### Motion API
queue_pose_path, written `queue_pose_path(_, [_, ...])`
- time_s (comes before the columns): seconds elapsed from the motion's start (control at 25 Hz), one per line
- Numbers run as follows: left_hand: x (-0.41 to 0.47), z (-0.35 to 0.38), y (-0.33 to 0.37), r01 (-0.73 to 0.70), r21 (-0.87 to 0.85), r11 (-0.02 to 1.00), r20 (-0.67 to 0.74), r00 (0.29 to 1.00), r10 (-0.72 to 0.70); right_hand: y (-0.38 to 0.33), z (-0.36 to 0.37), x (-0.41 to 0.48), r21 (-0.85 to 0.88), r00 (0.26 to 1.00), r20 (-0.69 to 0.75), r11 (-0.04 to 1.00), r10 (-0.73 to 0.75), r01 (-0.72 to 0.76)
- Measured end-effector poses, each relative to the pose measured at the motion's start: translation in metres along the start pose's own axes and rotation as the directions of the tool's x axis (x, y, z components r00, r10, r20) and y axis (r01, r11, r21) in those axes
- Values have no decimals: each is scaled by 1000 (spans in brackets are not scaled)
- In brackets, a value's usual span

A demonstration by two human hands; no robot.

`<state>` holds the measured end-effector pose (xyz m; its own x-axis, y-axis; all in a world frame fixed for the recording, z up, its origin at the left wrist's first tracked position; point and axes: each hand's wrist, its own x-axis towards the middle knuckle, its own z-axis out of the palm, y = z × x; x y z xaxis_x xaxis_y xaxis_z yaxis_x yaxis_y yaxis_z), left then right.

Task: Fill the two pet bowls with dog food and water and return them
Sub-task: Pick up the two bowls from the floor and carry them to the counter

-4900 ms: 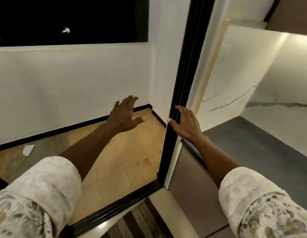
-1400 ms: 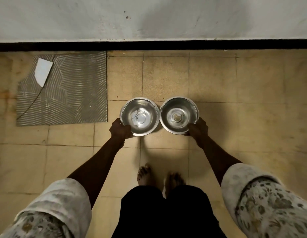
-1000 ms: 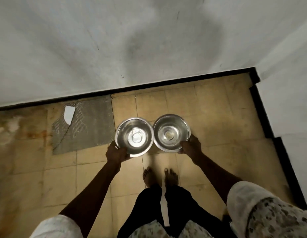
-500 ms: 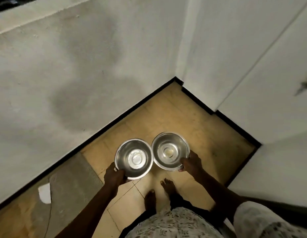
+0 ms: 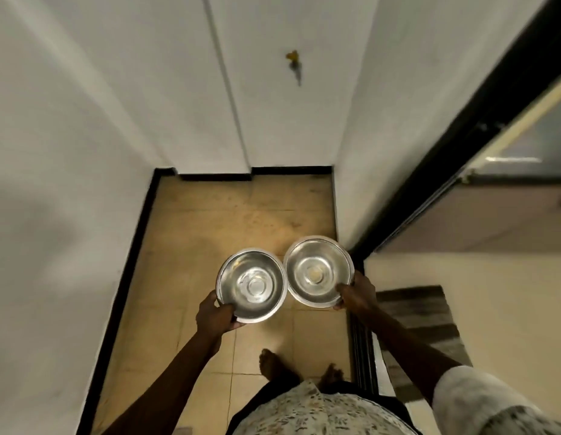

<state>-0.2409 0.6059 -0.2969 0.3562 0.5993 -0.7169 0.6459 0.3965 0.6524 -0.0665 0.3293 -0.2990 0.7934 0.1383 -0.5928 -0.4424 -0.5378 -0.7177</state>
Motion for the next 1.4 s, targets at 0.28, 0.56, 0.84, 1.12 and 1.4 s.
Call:
queue_pose_path(0.28, [-35, 177, 31, -161, 259, 952, 303, 950, 78, 100, -147, -34, 260, 953, -271, 964, 135, -63])
queue_pose_path(0.56, [-84, 318, 40, -304, 453, 838, 553, 833, 3, 174, -235, -67, 522, 821, -459, 851, 340, -60])
queue_pose_path(0.84, [-125, 435, 44, -506, 524, 686, 700, 714, -8, 216, -304, -86, 603, 628, -572, 790, 527, -113])
queue_pose_path(1.12, [-173, 561, 25, -517, 521, 679, 707, 707, -3, 270, -415, -53, 649, 592, -565, 752, 575, -112])
queue_pose_path(1.4, [-241, 693, 10, -391, 463, 795, 581, 812, 60, 294, -597, 5, 578, 721, -519, 810, 460, -100])
